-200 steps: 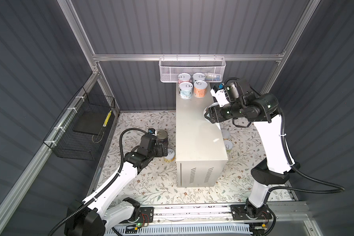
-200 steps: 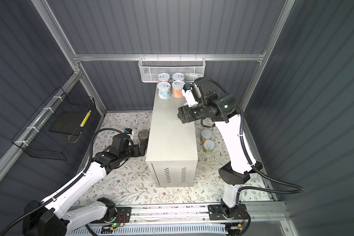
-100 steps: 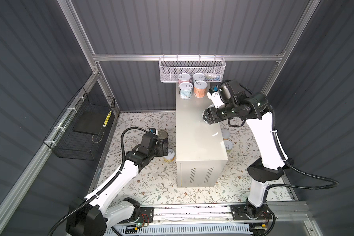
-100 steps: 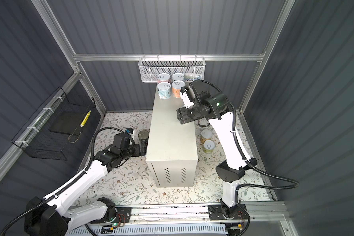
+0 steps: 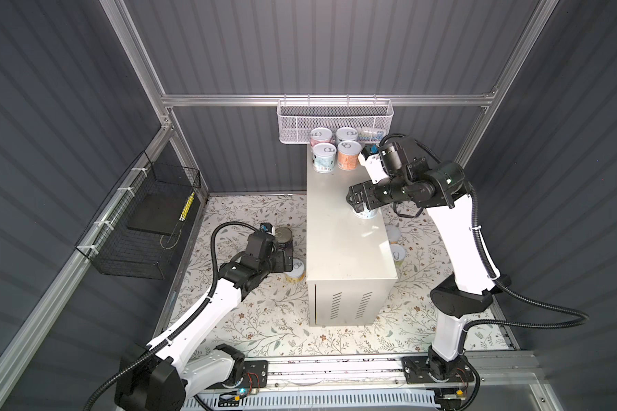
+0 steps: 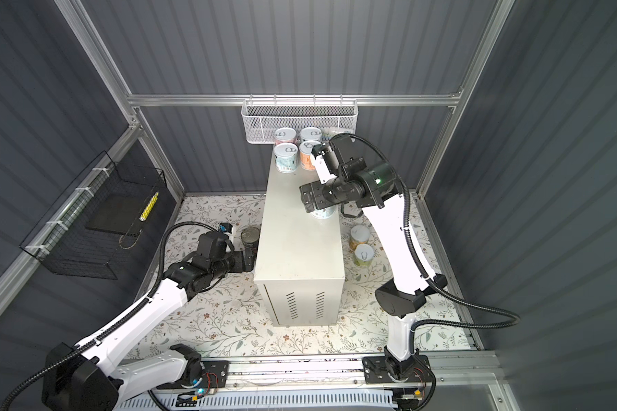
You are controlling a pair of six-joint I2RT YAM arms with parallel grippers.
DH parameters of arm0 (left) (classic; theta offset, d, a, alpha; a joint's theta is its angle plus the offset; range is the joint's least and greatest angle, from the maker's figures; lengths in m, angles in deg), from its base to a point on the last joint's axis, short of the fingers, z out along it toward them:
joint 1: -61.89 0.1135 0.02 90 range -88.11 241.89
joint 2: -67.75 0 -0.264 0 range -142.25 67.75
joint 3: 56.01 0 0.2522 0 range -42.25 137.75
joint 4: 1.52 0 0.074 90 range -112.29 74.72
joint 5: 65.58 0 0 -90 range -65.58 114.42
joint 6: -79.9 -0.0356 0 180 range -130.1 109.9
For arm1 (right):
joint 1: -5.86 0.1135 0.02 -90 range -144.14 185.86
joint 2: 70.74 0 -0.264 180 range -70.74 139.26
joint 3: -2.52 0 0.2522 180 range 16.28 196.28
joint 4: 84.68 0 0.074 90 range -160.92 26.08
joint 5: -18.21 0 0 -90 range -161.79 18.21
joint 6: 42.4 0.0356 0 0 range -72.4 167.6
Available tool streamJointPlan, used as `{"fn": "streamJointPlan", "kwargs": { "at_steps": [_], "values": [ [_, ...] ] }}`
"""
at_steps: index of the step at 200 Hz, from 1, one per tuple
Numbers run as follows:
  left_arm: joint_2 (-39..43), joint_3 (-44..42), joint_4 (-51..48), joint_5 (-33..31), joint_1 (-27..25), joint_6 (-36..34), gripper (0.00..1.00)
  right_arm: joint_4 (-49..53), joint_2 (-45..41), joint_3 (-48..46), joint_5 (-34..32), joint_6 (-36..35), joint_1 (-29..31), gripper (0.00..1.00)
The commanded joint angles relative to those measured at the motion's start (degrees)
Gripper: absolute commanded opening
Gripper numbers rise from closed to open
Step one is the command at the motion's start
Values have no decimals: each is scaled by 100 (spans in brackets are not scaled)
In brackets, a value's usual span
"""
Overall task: Place and organize the canned foods onto the counter
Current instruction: 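Lift the teal-labelled can with the right gripper over the cabinet top, then set the teal can beside the cans at the far end and open the right gripper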
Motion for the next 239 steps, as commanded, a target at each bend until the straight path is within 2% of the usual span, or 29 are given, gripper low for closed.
{"fn": "streamJointPlan", "kwargs": {
  "at_steps": [1, 45, 80, 92, 106, 115, 130, 154, 197, 239],
  "values": [
    [123, 213, -182, -90, 46, -142, 99, -316, -486, -256, 101, 88, 43, 99],
    [158, 181, -175, -126, 46, -103, 100, -686, -1508, -1595, 59, 206, 150, 99],
    [209, 127, -174, -133, 46, -50, 100, -1385, -2430, -3112, 195, 350, 193, 96],
    [197, 119, -184, -127, 46, -38, 99, -1560, -2606, -3476, 213, 359, 198, 89],
    [170, 136, -181, -103, 46, -18, 99, -1748, -2717, -3789, 179, 369, 180, 70],
    [131, 145, -174, -81, 46, -12, 100, -1874, -2740, -3931, 135, 388, 174, 68],
    [75, 184, -171, -72, 46, -19, 100, -2121, -2736, -4116, 61, 370, 135, 67],
    [22, 215, -154, -59, 46, -19, 99, -2521, -2633, -4311, -120, 369, 27, 59],
    [22, 132, -138, -72, 46, -2, 100, -3263, -2321, -4369, 144, 262, -231, 59],
    [-66, 119, -85, -12, 46, 24, 99, -3530, -1685, -3875, 263, 269, -495, 62]
  ]
}}
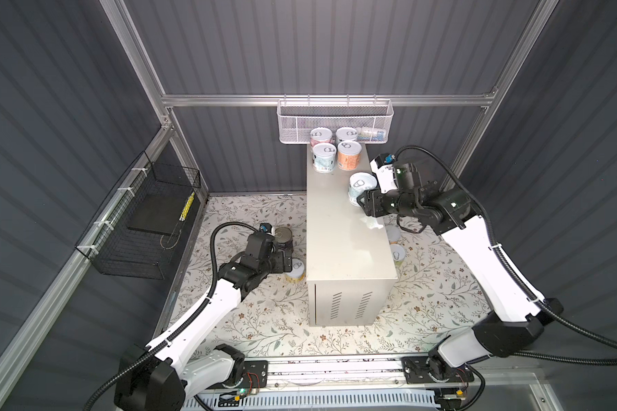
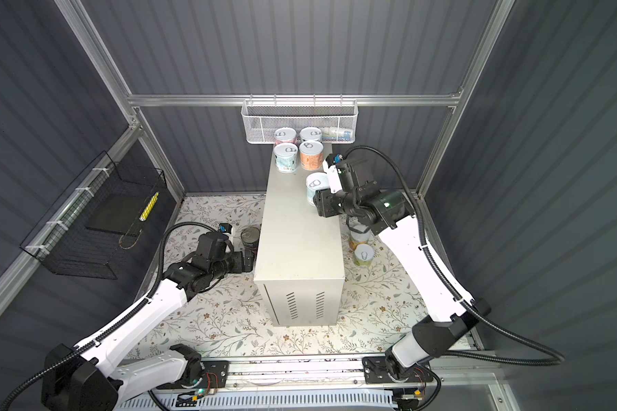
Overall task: Place and organize the canned foods onto the counter
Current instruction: 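Set the teal can beside the cans at the far end and open the right gripper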
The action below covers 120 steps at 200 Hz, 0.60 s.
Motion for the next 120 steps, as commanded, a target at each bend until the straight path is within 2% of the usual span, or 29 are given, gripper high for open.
{"fn": "streamJointPlan", "kwargs": {
  "at_steps": [1, 74, 120],
  "values": [
    [-79, 113, -21, 54, 46, 55, 100, -448, 288, 280, 84, -50, -135, 62],
    [-207, 162, -21, -3, 46, -19, 99, -334, 1282, 1435, 161, -45, -276, 64],
    [-223, 214, -157, -99, 46, 15, 99, -173, 1354, 1651, 153, 20, -329, 65]
  ]
}}
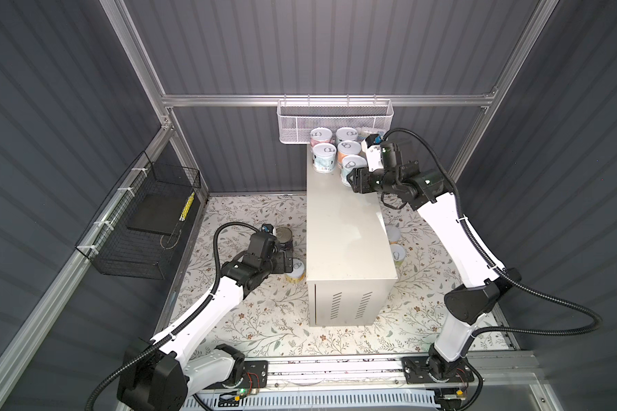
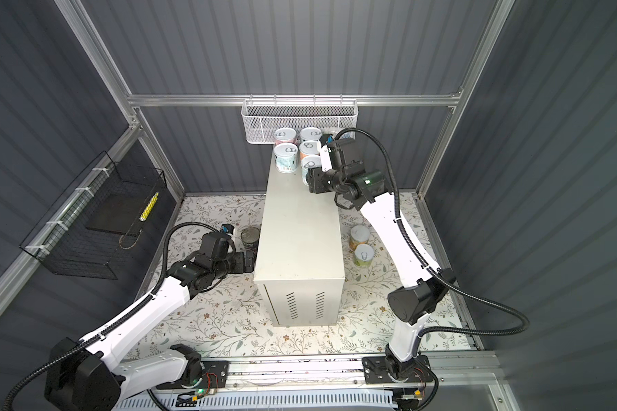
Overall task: Place and organize the canned foods onto the counter
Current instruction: 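Set the teal can beside the cans at the far end and open the right gripper, then withdraw the right gripper beside the cabinet while the left gripper grasps a short silver-lidded can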
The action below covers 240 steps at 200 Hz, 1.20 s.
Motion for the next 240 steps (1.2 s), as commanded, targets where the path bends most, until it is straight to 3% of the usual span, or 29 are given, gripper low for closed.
{"fn": "streamJointPlan", "kwargs": {
  "at_steps": [1, 70, 116, 164, 196, 240],
  "values": [
    [-36, 207, -164, -112, 46, 17, 99, 135, -65, 159, 23, 34, -33, 65],
    [234, 17, -590, -285, 46, 466, 100, 298, -1498, -1012, -144, 147, 130, 69],
    [415, -394, -690, 705, 34, 554, 100, 112, -2866, -2653, -315, 419, 250, 71],
    [220, -748, 61, 1078, -76, 636, 100, 180, -3320, -3290, -457, 524, 252, 85],
    [-169, -812, 523, 709, -569, 785, 99, 215, -3377, -3363, -539, 485, 251, 87],
    [-818, -855, 917, 249, -622, 976, 99, 281, -3450, -3452, -585, 428, 249, 88]
  ]
}}
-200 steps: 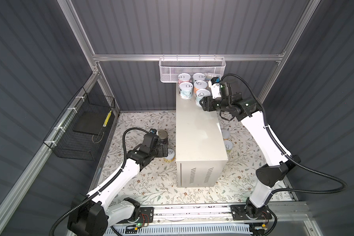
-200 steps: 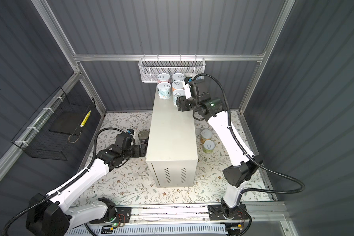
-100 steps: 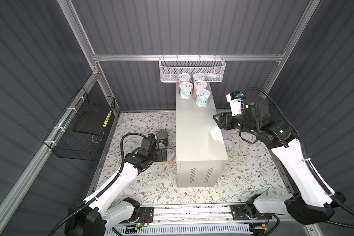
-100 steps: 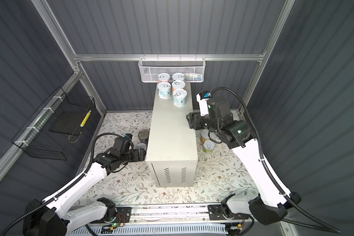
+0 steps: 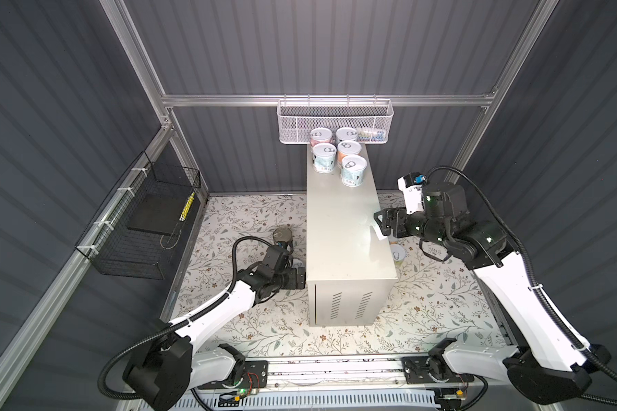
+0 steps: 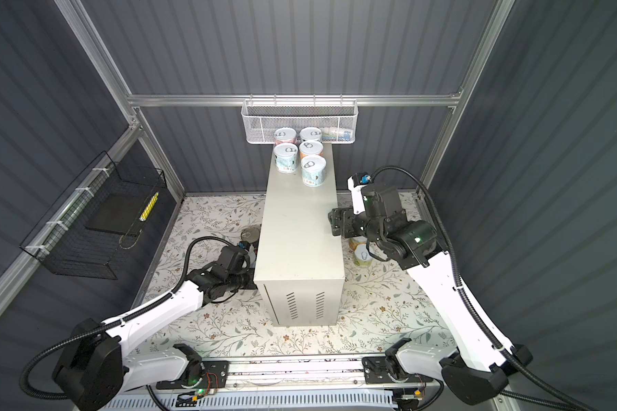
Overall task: Place and organize the canned foods onto the counter
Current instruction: 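Withdraw the right gripper beside the cabinet while the left gripper grasps a short silver-lidded can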
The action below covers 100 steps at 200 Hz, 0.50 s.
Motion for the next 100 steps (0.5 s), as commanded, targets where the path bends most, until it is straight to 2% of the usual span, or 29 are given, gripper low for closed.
{"fn": "streamJointPlan", "kwargs": {
  "at_steps": [1, 18, 55, 100],
  "values": [
    [-272, -109, 340, -390, 8, 204, 99, 142, -127, -67, -102, -42, 11, 88],
    [-523, -103, 498, -557, 7, 248, 99, 136, -156, -119, -167, -92, 3, 88],
    [-1062, -135, 1245, -483, -10, 330, 99, 147, -128, -64, -185, -199, -28, 89],
    [-1527, -277, 1915, -782, -28, 569, 89, 130, -22, -11, -156, -246, -33, 87]
  ]
}}
